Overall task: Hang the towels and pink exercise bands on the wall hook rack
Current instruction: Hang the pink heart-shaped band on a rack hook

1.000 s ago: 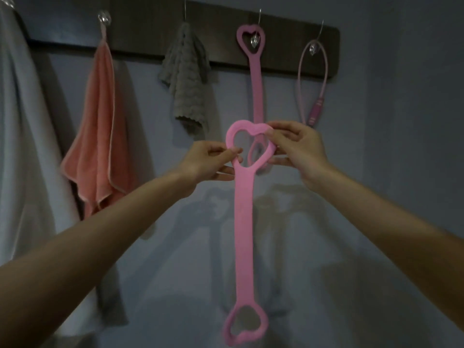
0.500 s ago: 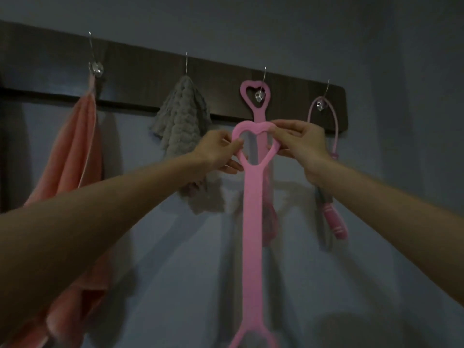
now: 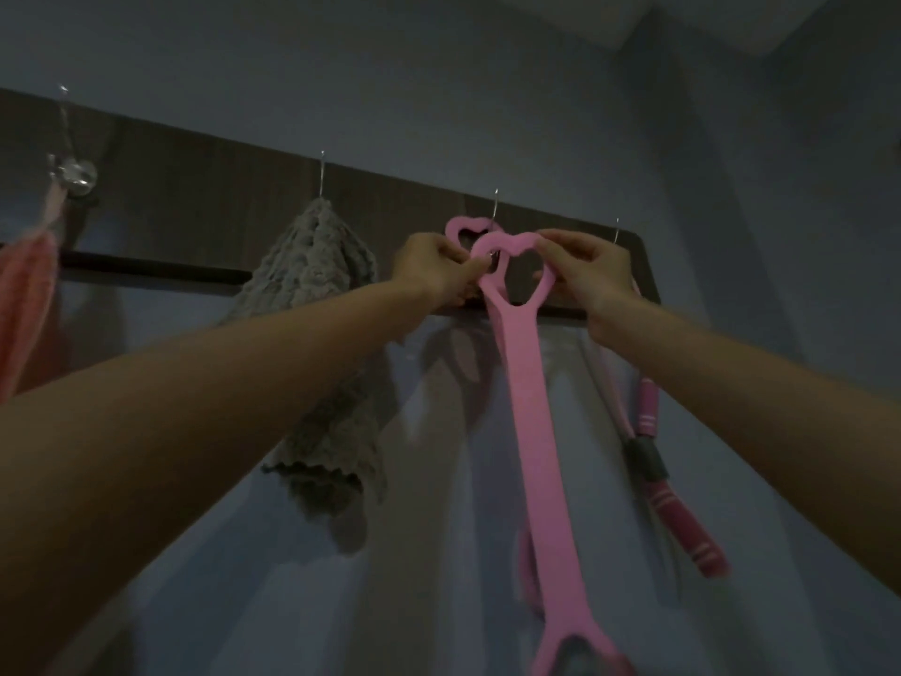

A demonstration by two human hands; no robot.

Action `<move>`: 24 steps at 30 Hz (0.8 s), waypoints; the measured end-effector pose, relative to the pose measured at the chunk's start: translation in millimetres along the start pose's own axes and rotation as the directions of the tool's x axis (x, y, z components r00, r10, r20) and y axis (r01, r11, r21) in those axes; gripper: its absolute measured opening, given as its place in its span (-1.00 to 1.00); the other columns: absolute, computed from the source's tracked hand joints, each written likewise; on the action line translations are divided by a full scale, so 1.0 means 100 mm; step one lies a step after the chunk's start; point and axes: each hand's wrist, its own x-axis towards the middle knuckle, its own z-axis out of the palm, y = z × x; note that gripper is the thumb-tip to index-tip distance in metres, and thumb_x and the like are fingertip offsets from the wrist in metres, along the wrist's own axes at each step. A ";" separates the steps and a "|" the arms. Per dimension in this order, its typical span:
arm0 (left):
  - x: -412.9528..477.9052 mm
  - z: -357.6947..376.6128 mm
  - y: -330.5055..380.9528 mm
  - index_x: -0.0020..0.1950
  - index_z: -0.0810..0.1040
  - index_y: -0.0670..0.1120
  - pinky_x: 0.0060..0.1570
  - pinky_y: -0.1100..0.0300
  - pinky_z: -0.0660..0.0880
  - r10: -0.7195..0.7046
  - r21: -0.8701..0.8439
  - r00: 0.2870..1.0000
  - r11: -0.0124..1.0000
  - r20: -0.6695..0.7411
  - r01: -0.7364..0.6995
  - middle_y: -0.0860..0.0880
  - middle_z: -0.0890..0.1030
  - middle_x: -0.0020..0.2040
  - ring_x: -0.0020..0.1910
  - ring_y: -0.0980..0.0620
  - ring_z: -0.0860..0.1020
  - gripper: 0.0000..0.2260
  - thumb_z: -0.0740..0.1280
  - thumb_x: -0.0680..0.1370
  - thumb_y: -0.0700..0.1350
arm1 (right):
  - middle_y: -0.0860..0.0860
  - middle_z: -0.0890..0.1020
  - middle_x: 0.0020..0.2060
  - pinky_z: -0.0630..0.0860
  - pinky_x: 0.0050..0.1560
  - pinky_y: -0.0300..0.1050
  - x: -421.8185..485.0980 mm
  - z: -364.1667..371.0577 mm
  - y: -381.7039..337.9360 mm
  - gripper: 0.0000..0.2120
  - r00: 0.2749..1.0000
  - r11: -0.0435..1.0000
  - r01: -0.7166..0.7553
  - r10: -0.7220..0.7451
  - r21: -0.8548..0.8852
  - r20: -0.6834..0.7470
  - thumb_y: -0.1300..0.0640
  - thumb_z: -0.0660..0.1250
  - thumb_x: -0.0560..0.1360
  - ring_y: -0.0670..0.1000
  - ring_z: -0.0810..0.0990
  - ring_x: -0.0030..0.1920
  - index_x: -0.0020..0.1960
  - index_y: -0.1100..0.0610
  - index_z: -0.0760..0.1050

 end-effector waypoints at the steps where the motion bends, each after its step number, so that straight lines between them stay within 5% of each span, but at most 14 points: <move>1: 0.07 0.03 -0.02 -0.30 0.50 -0.13 -0.27 0.15 0.63 0.017 -0.013 1.000 1.000 -0.024 -0.017 -0.19 0.61 -0.22 -0.40 0.03 0.60 -0.83 0.43 0.46 -0.21 | -0.01 0.64 -0.08 0.63 -0.07 -0.11 0.06 0.02 0.03 -0.80 1.000 1.000 0.001 -0.001 0.003 -0.017 0.16 0.39 0.47 -0.06 0.61 -0.14 0.09 0.11 0.58; 4: 0.24 0.10 -0.05 -0.34 0.48 -0.08 -0.05 -0.10 0.60 0.049 -0.047 0.996 0.998 -0.072 -0.052 -0.16 0.59 -0.29 -0.30 -0.12 0.59 -0.79 0.46 0.43 -0.22 | 0.01 0.63 0.01 0.59 0.06 -0.06 0.22 0.07 0.11 -0.77 0.998 1.000 -0.008 0.009 0.023 -0.069 0.15 0.38 0.47 0.00 0.61 -0.01 0.12 0.10 0.56; 7: 0.39 0.16 -0.06 -0.33 0.51 -0.04 -0.03 -0.05 0.60 0.102 -0.008 0.989 0.995 -0.108 -0.103 -0.12 0.62 -0.25 -0.18 -0.10 0.64 -0.81 0.47 0.43 -0.16 | 0.03 0.63 0.04 0.56 0.10 -0.07 0.36 0.12 0.20 -0.75 0.991 0.997 -0.022 0.030 0.069 -0.130 0.16 0.38 0.46 0.01 0.59 0.02 0.14 0.11 0.56; 12: 0.57 0.19 -0.16 -0.05 0.63 -0.12 -0.04 0.01 0.60 0.182 0.145 0.971 0.976 -0.153 -0.160 -0.04 0.62 -0.20 -0.16 -0.03 0.64 -0.85 0.44 0.46 -0.07 | 0.05 0.63 0.02 0.58 0.06 -0.12 0.54 0.22 0.31 -0.75 0.986 0.988 -0.047 0.069 0.147 -0.149 0.20 0.40 0.44 -0.02 0.60 -0.06 0.11 0.16 0.56; 24: 0.54 0.28 -0.24 -0.18 0.67 -0.03 -0.04 0.02 0.58 0.224 0.373 0.948 0.919 -0.225 -0.128 -0.06 0.69 -0.18 -0.15 -0.04 0.63 -0.79 0.40 0.44 0.10 | 0.06 0.65 -0.13 0.59 -0.20 -0.21 0.60 0.31 0.50 -0.80 0.973 0.959 -0.143 0.182 0.245 -0.142 0.24 0.43 0.42 -0.05 0.59 -0.28 0.04 0.20 0.60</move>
